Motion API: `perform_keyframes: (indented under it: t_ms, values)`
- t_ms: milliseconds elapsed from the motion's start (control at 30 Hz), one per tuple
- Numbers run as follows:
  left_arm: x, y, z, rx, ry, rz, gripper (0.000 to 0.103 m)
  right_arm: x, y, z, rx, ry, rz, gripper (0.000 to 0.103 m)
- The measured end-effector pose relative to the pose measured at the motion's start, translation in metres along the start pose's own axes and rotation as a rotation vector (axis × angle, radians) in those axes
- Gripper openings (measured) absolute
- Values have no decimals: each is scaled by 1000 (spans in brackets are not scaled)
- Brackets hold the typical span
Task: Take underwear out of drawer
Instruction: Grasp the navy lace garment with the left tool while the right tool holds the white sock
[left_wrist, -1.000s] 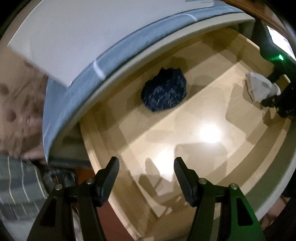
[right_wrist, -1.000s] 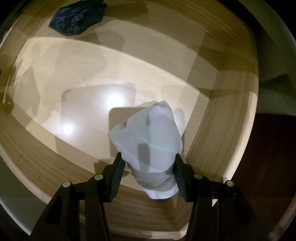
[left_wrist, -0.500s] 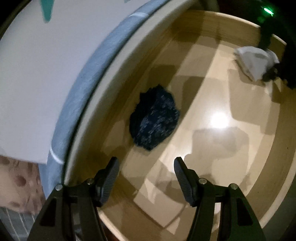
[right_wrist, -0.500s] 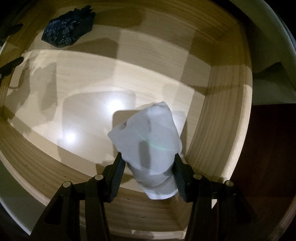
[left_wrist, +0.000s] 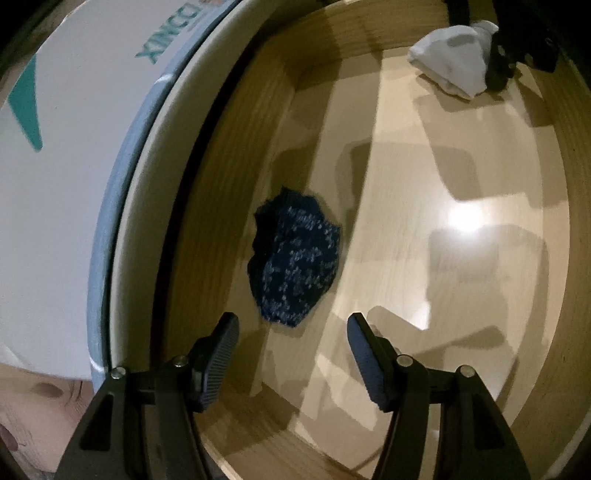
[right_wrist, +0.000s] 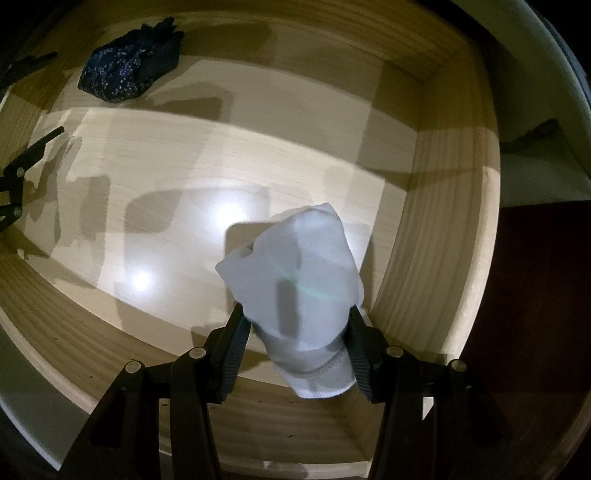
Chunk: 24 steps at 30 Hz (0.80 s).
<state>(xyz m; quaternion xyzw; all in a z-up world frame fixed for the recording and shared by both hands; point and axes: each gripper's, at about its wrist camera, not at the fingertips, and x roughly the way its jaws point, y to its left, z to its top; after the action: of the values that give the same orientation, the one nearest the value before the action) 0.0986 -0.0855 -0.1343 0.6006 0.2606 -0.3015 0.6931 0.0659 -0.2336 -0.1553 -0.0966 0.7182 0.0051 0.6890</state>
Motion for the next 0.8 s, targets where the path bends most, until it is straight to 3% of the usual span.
perform_keyframes:
  t_ms: [167, 567, 733, 800]
  values:
    - [5, -18, 13, 48, -1, 18, 63, -2, 0, 1, 9, -13, 11, 49]
    - [15, -23, 42, 40, -9, 35, 56, -3, -2, 1, 23, -41, 37, 49]
    - [40, -20, 36, 38, 3, 87, 41, -6, -3, -1, 28, -48, 43, 49]
    - [46, -18, 40, 13, 16, 70, 24, -6, -4, -1, 31, -52, 47, 49]
